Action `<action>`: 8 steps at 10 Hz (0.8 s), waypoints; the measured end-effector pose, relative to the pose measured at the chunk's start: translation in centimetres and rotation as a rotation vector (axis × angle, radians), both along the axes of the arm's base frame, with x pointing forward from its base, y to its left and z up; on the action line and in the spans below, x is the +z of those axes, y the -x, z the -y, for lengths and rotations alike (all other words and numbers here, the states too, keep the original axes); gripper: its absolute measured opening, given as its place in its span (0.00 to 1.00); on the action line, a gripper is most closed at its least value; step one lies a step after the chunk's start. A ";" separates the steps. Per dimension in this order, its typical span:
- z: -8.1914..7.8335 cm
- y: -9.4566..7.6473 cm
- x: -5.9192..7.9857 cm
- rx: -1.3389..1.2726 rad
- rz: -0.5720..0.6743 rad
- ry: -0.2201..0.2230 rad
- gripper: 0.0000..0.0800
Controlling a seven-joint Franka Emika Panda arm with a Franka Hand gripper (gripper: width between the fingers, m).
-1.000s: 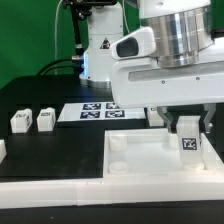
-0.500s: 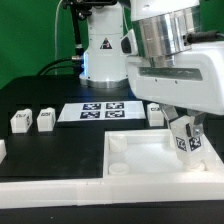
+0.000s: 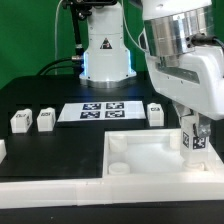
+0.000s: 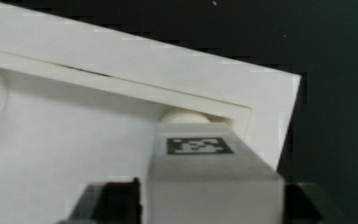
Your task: Assemble one leg
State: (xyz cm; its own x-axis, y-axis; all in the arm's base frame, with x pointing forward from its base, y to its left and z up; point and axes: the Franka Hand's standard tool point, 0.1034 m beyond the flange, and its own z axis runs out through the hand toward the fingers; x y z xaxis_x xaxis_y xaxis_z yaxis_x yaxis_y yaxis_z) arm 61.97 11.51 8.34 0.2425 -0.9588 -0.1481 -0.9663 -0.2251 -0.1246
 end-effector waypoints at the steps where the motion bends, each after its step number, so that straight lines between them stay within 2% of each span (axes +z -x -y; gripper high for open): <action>1: -0.1 0.0 0.0 0.007 0.001 0.001 0.60; 2: -0.1 0.0 0.0 0.030 0.005 0.002 0.60; 3: -0.1 0.0 -0.1 0.066 0.010 0.005 0.77; 4: -0.2 0.1 -0.1 0.076 0.011 0.006 0.80; 6: -0.9 0.6 0.1 0.398 0.017 0.028 0.81; 8: -0.7 0.6 0.0 0.572 0.049 0.039 0.81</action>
Offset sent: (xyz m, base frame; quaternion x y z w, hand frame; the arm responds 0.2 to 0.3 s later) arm 0.0000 0.0000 0.0000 0.0000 0.0000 0.0000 1.0000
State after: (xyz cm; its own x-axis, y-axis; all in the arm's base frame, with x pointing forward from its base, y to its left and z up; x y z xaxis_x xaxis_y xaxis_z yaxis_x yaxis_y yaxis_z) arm 61.41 12.22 8.29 0.7302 -0.6773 -0.0903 -0.6823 -0.7160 -0.1473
